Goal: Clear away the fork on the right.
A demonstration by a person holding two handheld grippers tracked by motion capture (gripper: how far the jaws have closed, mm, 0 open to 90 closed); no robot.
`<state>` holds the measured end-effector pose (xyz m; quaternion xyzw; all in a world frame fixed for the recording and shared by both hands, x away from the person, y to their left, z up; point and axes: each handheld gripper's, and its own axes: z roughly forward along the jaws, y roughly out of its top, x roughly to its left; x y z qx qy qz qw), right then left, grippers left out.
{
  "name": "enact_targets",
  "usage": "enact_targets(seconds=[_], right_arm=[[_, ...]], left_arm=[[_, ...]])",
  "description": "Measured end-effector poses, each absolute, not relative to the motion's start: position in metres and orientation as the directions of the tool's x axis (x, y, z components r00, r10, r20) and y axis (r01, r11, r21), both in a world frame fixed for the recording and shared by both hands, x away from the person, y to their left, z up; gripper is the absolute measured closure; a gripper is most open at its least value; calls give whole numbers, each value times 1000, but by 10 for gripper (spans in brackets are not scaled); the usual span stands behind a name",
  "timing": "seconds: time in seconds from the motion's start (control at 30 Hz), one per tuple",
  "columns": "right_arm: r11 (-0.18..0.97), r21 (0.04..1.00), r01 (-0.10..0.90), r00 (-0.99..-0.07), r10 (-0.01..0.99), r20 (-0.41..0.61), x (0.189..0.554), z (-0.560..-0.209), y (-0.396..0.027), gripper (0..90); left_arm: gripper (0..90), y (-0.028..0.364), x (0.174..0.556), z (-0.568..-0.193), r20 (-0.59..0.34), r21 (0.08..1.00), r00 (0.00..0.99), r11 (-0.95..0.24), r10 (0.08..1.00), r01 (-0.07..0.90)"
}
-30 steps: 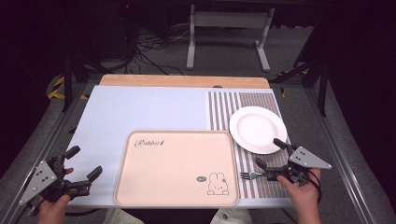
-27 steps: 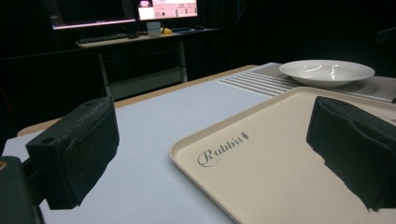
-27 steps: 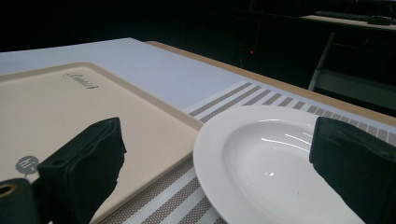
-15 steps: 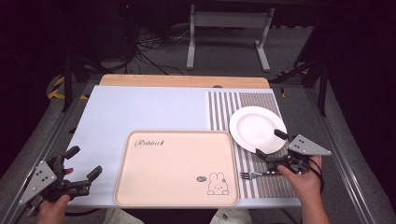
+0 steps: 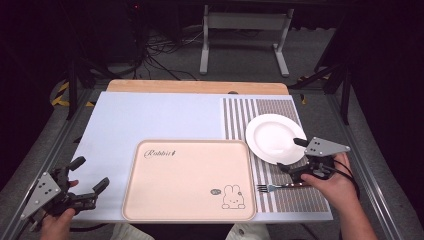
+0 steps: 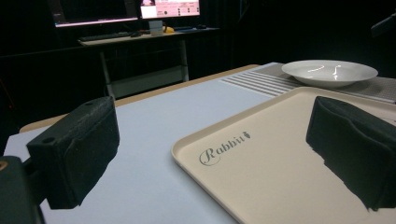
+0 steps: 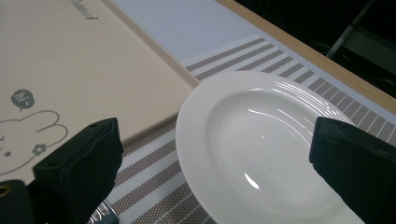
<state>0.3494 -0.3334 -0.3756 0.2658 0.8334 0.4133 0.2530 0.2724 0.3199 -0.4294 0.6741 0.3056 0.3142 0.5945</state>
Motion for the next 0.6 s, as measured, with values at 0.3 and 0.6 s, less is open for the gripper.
enact_targets(seconds=[0.3,0.6], right_arm=[[654,708,267,-768,588,-253,353,-360,-335,78],[795,541,273,-831,478,-284,355,-354,-332,106]], left_arm=[[35,320,272,-430,58,994,617,-104,785,40],[35,320,272,-429,59,994,617,-105,784,38]])
